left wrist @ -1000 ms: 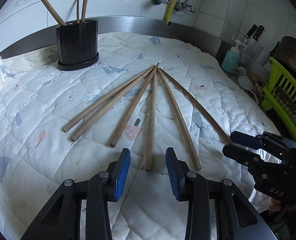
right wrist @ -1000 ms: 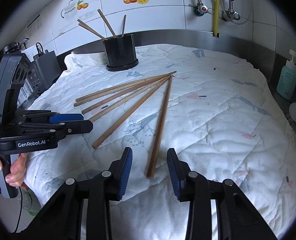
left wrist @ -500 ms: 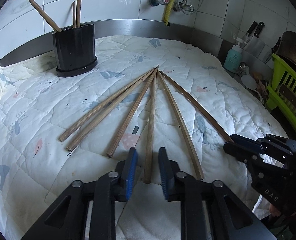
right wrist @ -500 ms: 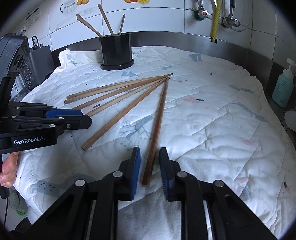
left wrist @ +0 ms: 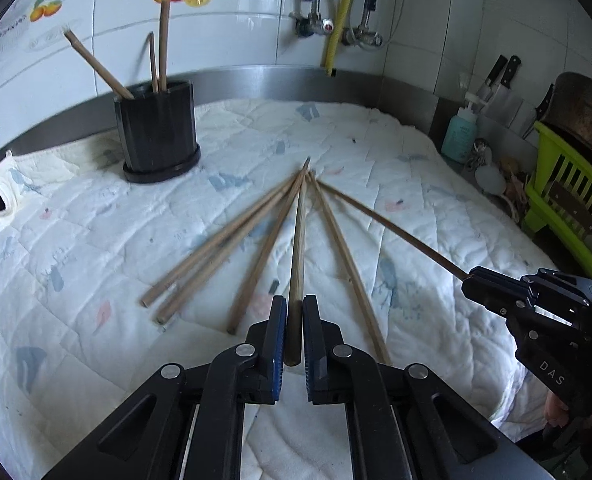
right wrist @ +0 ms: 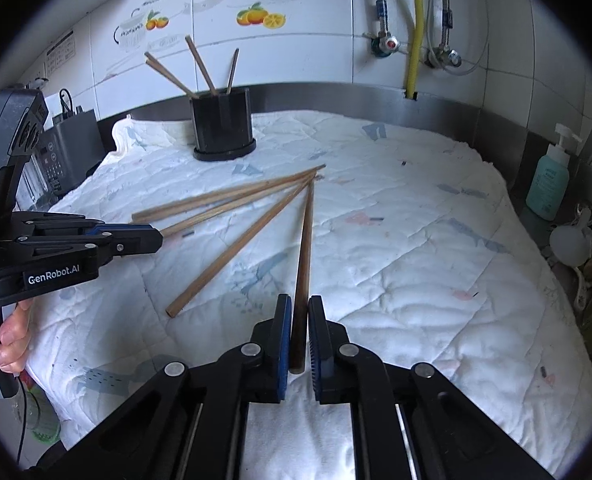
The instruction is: Organize utensils
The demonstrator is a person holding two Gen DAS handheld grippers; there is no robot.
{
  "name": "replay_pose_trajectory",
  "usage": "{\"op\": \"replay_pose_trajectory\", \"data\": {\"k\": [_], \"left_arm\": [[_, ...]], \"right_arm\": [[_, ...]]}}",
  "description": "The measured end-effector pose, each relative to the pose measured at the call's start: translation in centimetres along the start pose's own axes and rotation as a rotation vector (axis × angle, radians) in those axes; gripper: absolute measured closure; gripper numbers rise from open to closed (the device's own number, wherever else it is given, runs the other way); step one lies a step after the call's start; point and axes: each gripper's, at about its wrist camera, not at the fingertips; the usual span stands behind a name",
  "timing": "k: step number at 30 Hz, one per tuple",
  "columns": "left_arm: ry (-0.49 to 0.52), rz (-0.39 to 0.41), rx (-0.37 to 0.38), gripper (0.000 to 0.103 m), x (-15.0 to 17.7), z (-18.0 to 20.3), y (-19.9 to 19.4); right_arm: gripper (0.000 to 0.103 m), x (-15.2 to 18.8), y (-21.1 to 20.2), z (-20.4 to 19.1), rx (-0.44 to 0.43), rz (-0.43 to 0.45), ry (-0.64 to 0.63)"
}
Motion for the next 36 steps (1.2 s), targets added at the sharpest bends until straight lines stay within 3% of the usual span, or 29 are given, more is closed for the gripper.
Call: {"op": "replay_pose_trajectory", "data": {"k": [9,22,36], "left_arm": [[-0.03,0.095,0.016,0.096,-3.9,-1.1,-3.5],[-0.055,0.159,0.034,0.096,-8.8,-2.4,-4.0],[-0.076,0.19,0.001,0.093,-10.0,-4.4,-3.3]], "right_arm": [[0.094,-2.8,-2.2,0.0,0.004,0.114,-0.012],[0.094,-7.1,-1.5,1.0,-0.009,0.223,0.003],[0.094,-9.3,0.4,1.2,-0.038,0.201,0.022]]}}
Point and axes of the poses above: each gripper's, at about its wrist camera, not at the fingertips, and y roughly the way its jaws point, z to its right, x to its underside
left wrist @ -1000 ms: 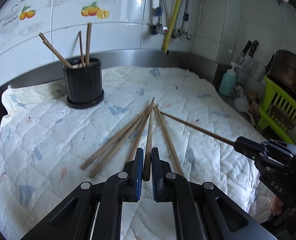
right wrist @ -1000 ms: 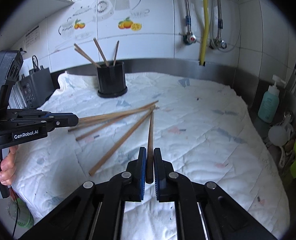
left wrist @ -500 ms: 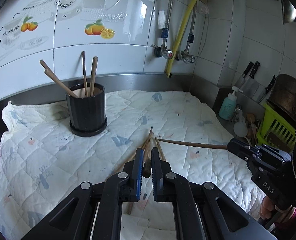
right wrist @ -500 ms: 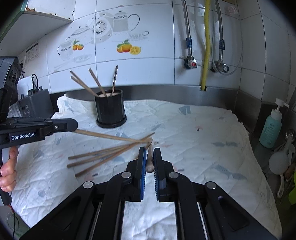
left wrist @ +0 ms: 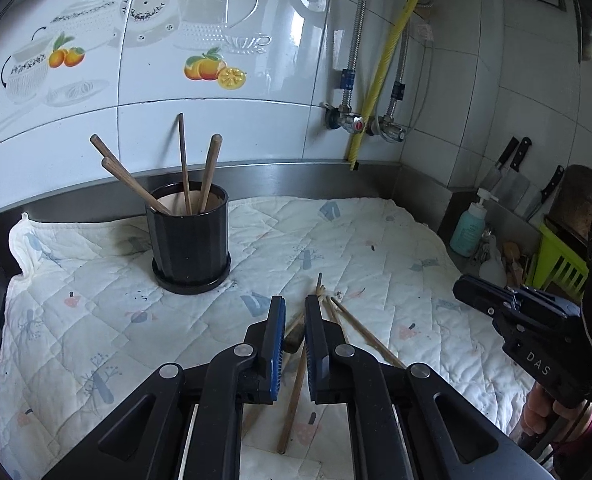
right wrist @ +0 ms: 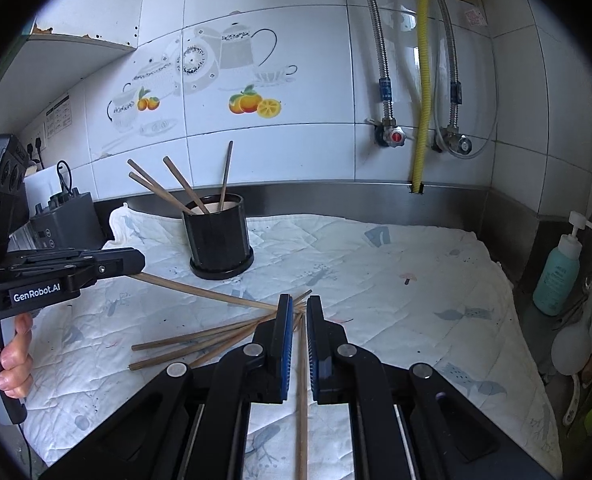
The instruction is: Organize utensils
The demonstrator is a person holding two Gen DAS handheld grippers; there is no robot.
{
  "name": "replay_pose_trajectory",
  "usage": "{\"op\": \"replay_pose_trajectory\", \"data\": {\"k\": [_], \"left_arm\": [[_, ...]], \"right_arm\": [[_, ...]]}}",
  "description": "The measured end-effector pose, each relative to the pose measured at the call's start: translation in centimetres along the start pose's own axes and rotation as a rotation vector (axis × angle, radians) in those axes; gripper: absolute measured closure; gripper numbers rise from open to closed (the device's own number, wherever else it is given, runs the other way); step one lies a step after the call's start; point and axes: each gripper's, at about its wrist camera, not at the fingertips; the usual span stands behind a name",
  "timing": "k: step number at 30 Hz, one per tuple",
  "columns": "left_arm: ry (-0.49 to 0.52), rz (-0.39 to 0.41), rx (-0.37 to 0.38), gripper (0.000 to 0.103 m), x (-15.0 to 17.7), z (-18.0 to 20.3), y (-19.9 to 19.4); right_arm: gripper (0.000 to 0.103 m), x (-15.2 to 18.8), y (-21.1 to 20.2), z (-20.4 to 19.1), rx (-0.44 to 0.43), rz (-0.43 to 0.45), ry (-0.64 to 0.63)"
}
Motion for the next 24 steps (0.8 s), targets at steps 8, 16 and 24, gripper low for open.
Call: {"op": "replay_pose_trajectory", "data": {"k": [8,16,24], "left_arm": [[-0.039,0.022,0.005,0.094,-0.1,0.0,0.4],[-0.061,0.003,0.012,0.094,0.3,0.3,1.9],[-0.033,-0.032,0.036,0.094,1.2,1.3,2.7]], "right_arm": [[0.094,1.5,-0.6,0.3,0.009,-0.053,-0.002],[0.094,5.0,-0.9,1.0,0.002,-0.164,0.02],[0.081,8.2,-1.0,1.5,-0.035,-0.239,0.068]]}}
Point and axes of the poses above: each gripper's, at about its wrist camera, not at the fingertips, and y roughly the way its jaws point, z to its right, x to its underside
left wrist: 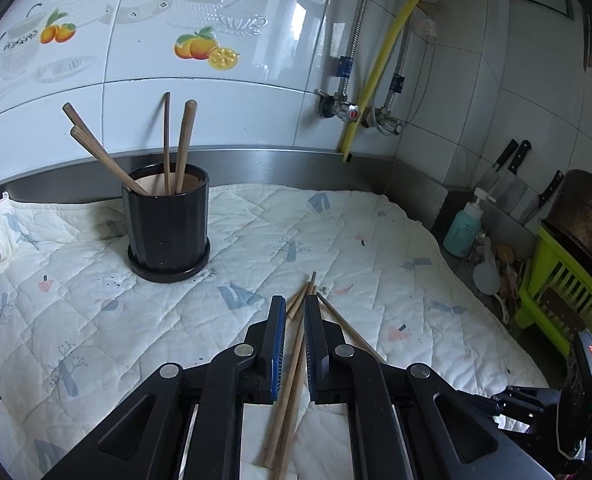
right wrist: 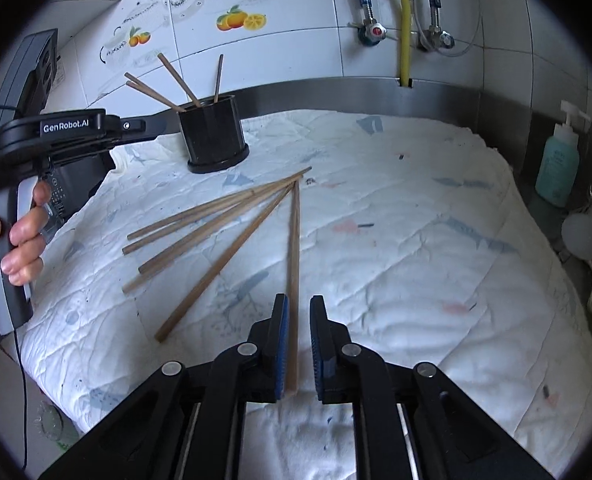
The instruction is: Organize utensils
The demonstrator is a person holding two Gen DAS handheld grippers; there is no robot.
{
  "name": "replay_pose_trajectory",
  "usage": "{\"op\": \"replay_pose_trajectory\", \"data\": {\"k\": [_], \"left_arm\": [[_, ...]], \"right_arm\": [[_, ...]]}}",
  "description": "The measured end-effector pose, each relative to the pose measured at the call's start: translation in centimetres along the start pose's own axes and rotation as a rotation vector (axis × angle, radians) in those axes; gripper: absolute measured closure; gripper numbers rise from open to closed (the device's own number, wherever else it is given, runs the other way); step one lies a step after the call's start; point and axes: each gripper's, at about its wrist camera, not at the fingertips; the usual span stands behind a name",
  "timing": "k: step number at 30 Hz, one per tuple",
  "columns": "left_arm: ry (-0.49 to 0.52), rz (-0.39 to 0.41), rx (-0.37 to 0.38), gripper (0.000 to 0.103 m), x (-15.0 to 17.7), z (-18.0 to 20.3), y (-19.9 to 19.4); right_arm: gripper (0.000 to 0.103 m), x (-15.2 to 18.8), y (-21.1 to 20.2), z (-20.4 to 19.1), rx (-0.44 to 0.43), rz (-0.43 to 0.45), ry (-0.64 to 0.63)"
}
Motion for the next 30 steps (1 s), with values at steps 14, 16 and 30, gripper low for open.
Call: {"op": "replay_pose_trajectory", "data": {"k": [14,16,30], "left_arm": [[0.07,-0.207,-0.002,0.092,8.2,0.0,-0.7],[0.074,-0.224,-0.006,0.092,9.3,-0.1,-0.5],[0.087,-0.26,-0.044,0.089,12.1,-0.2,0.0]], "right_arm": [[0.069,2.3,1.2,-1.1,0.034,0.016,-0.076],[0.071,2.5,1.2,-1.5,0.056,0.03,-0.106],[0.093,2.4,0.8,-1.3,0.071,0.035,-0.113]]}}
Point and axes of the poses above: each gripper's, at about its wrist camera, not at the fingertips, and y roughly the way its jaws point, z to its right, x to its underside
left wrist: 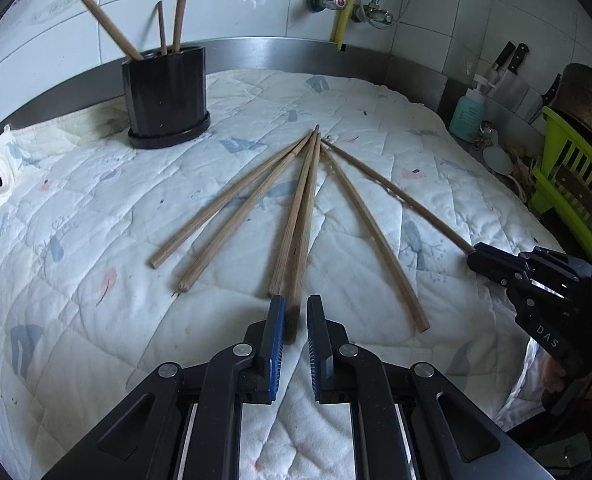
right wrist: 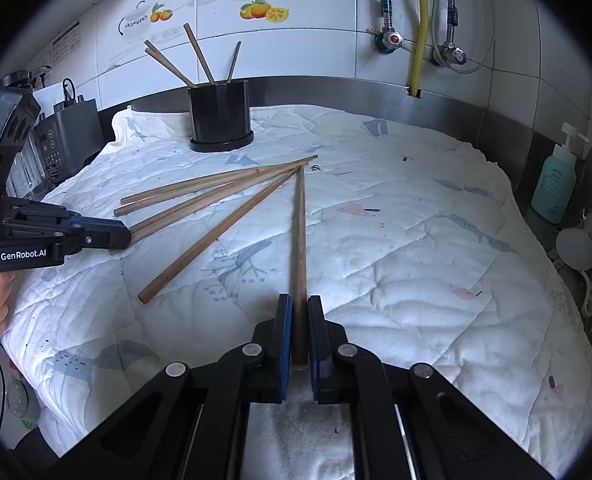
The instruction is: Organize utensils
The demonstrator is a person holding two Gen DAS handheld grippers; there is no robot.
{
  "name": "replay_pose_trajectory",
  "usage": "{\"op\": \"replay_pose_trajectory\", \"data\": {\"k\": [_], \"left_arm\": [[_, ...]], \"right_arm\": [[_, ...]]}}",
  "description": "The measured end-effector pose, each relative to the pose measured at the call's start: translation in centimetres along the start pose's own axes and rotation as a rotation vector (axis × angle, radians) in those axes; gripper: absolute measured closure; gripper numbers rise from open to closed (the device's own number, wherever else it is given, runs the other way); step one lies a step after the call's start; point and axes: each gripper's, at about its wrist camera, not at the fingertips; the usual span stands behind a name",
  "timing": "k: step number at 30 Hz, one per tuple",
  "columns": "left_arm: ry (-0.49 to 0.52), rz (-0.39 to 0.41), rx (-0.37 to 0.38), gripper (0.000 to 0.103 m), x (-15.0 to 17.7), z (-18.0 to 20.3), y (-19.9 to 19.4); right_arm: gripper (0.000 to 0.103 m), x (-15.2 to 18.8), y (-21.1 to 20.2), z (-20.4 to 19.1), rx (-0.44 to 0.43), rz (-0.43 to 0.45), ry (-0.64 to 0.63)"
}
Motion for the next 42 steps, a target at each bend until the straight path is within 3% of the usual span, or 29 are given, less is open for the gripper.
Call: {"op": "replay_pose_trajectory", "data": {"k": [4,6,10,13,16,22,30,42], "left_arm": [[-0.003,-0.004,0.0,0.081,0.4,0.0,0.2],[0.006,0.004,-0.007,0.07,0.5,0.3,0.2],[0.029,0.027,-0.036,0.07,0.8,1.0,0.4],[0.042,0.031,-0.043,0.077,0.7,1.2,0.5],[0.025,0.032,-0.054,0.094,0.6,0.7,0.5],[0.001,0.056,-0.038,0.095,-0.1,0.6,-0.6],[0.012,0.222,-0.023,0.096,-4.1,1.5,-4.9],[-0.055,0.384,-0.047,0.095,-10.8,0.3,-6.5]], "right_arm": [[0.093,-0.1,0.0,0.1,-0.003,0.001,0.006],[0.093,-0.2,-0.2,0.2,-0.003,0.004,0.009],[0.093,-0.3,-0.3,0.2,-0.001,0.009,0.002],[0.093,-0.4,-0.5,0.3,-0.002,0.013,0.008],[0.093,-0.7,-0.8,0.4,-0.004,0.027,0.012],[0.093,-2.1,-2.1,0.6,-0.001,0.074,0.019],[0.093,-5.3,-3.0,1.1,-0.006,0.15,0.013],[0.094,-9.3,-2.9,1.7,-0.024,0.209,0.038]]}}
Point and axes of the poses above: each gripper's, at about its wrist camera, not at the fingertips, and y roughly the way its jaws point, z to its right, x to its underside
